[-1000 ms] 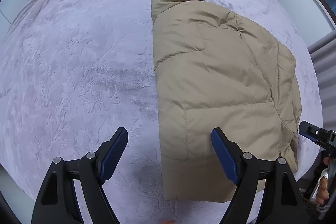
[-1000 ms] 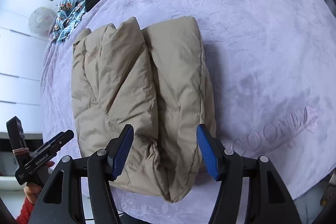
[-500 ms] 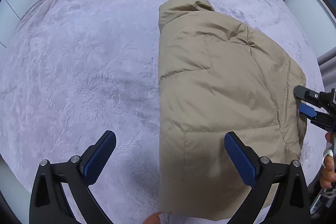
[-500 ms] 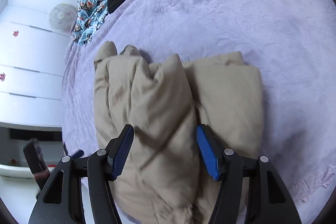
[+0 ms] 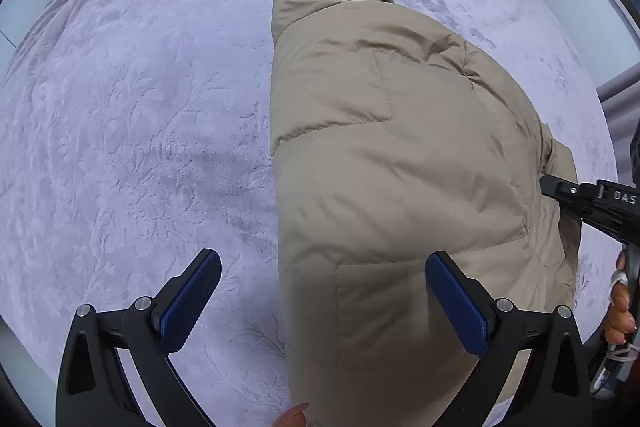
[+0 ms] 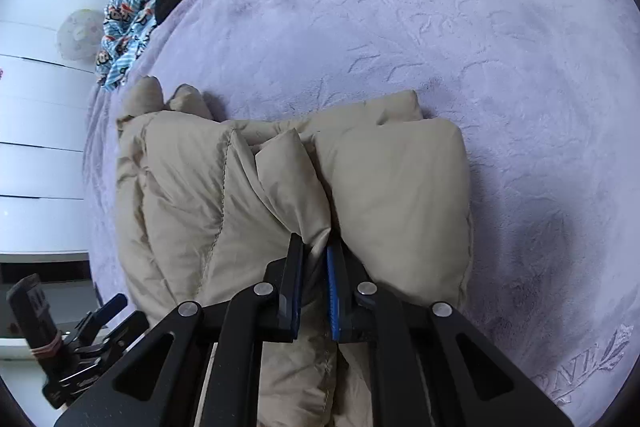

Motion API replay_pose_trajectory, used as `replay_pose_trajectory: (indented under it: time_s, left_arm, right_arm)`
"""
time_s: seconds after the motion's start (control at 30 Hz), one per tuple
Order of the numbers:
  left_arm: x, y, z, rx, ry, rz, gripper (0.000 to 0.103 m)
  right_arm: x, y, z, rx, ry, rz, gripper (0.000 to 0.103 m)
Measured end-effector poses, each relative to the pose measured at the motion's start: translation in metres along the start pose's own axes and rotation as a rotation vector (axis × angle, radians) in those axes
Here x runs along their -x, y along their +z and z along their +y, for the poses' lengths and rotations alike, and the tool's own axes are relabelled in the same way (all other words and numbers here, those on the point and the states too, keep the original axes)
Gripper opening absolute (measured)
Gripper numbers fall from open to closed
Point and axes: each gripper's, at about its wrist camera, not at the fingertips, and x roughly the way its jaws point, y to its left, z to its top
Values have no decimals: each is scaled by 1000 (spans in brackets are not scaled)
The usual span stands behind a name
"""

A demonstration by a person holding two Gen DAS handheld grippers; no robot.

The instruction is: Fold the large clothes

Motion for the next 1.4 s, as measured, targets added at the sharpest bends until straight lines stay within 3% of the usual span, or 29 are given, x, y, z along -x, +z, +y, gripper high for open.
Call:
replay_pose_trajectory:
  time_s: [0.1, 0.17, 0.2, 0.23, 0.43, 0.57, 0.77, 0.97, 1.1, 1.23, 1.33, 1.4]
  left_arm:
    - [1, 1, 4, -5, 4, 0, 103]
    - [0, 1, 6, -1, 4, 2, 103]
    - [-1, 1, 7, 3, 1, 4, 103]
    - [-2, 1, 8, 5, -2, 6, 103]
    - [-7, 3, 14, 7, -49, 15, 103]
    - [-16, 8, 31, 70, -207, 49, 103]
    - [-32, 16, 48, 108, -365, 83, 103]
    - [-62, 29, 74, 201, -603, 117, 103]
    - [-84, 32, 79, 185, -690, 141, 103]
    - [-96, 39, 79, 146, -751, 163, 103]
    - [-97, 43, 72, 102, -733, 163, 103]
    - [-99, 43, 66, 94, -718, 172, 103]
  right_arm:
    - [27, -7, 1, 50, 24, -13, 17]
    - [43, -13, -2, 80, 11, -24, 49]
    - [49, -16, -6, 84, 15, -30, 85]
    - [53, -18, -11, 84, 26, -38, 102]
    - [39, -24, -45, 31, 99, 53, 103]
    - [22, -25, -65, -32, 180, 82, 103]
    - [-1, -19, -81, -114, 274, 96, 103]
    - [-22, -13, -75, -126, 394, 101, 103]
    - [-29, -7, -55, -84, 480, 115, 103]
    - [-32, -3, -38, 23, 440, 139, 103]
    - [-41, 0, -30, 93, 314, 175, 103]
    - [-50, 4, -28, 91, 300, 194, 103]
